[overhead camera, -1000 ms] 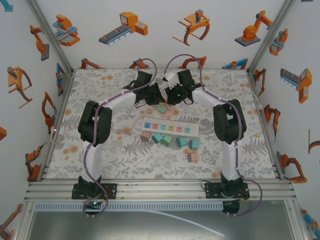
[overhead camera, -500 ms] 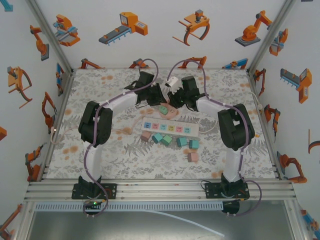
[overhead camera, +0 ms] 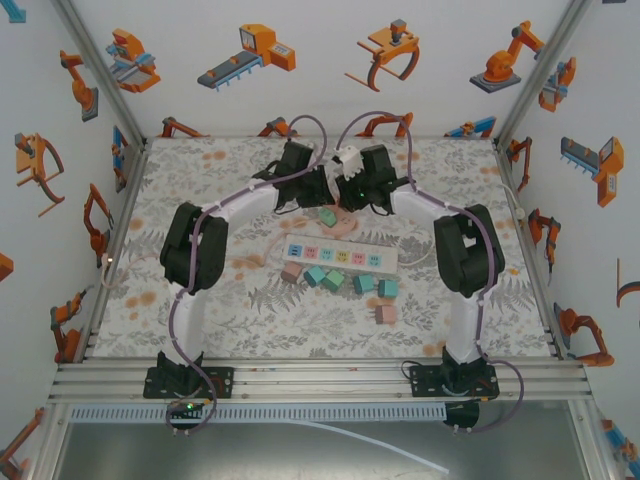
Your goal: Pull the plug off the socket
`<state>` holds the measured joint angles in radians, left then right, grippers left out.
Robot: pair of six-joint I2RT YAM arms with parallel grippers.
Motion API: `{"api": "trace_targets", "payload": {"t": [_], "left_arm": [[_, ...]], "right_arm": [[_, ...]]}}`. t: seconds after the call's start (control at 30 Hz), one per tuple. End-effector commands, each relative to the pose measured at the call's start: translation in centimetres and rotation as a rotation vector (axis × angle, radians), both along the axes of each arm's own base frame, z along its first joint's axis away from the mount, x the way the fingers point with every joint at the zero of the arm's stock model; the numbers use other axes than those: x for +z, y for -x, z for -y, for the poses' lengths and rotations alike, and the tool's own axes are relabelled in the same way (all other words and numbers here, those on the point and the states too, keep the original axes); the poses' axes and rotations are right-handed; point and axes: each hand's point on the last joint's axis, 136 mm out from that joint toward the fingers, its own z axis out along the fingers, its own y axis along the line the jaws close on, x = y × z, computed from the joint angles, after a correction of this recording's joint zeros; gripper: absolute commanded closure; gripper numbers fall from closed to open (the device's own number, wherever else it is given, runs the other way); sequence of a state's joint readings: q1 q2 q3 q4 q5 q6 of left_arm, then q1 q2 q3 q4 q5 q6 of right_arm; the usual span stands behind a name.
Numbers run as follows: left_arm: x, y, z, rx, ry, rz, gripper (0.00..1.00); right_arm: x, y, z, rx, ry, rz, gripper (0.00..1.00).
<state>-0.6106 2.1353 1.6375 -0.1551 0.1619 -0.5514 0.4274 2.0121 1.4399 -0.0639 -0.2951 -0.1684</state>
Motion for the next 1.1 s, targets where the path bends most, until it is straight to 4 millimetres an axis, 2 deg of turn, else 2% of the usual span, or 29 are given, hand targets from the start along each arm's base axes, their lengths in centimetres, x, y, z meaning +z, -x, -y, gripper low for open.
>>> {"api": "trace_targets", "payload": {"t": [0.0,0.1,0.27,0.33,0.5,0.63,0.73,0.8,0.93,1.07], "left_arm": [[-7.9,5.2,0.8,-0.141,-0.136,-0.124,0.67],[-8.2,6.4,1.4,-0.232,-0.175,-0.095,0.67],[-9.5,7.2,1.2,-0.254,-0.223,-0.107,0.67],[-10.1,7.0,0.6,-0.224,-0.252,-0.121,0.67],[-11.2,6.6,-1.0,-0.165,-0.311,-0.144,0.67],[-11.8,6.3,-2.0,-0.135,-0.337,-0.159,0.67],[-12.0,6.0,-2.6,-0.097,-0.331,-0.178,0.67],[-12.0,5.7,-2.9,-0.078,-0.319,-0.184,0.67],[-12.1,5.5,-3.3,-0.066,-0.318,-0.187,0.67],[-12.3,5.7,-2.9,-0.083,-0.311,-0.192,0.67]], "right_arm": [[3.5,0.4,-3.5,0.089,-0.101,0.069,1.0],[4.3,0.8,-3.6,0.099,-0.128,0.073,1.0],[9.4,0.1,-3.7,0.055,-0.309,0.117,1.0],[10.2,-0.2,-3.6,0.042,-0.341,0.123,1.0],[9.6,0.4,-2.8,0.047,-0.25,0.195,1.0],[11.4,0.6,-1.6,0.003,-0.379,0.203,1.0],[10.6,1.1,-1.6,0.025,-0.283,0.237,1.0],[9.9,1.8,-1.5,0.046,-0.227,0.273,1.0],[9.8,2.5,-1.0,0.035,-0.23,0.295,1.0],[10.3,2.6,-1.3,0.042,-0.211,0.28,1.0]]}}
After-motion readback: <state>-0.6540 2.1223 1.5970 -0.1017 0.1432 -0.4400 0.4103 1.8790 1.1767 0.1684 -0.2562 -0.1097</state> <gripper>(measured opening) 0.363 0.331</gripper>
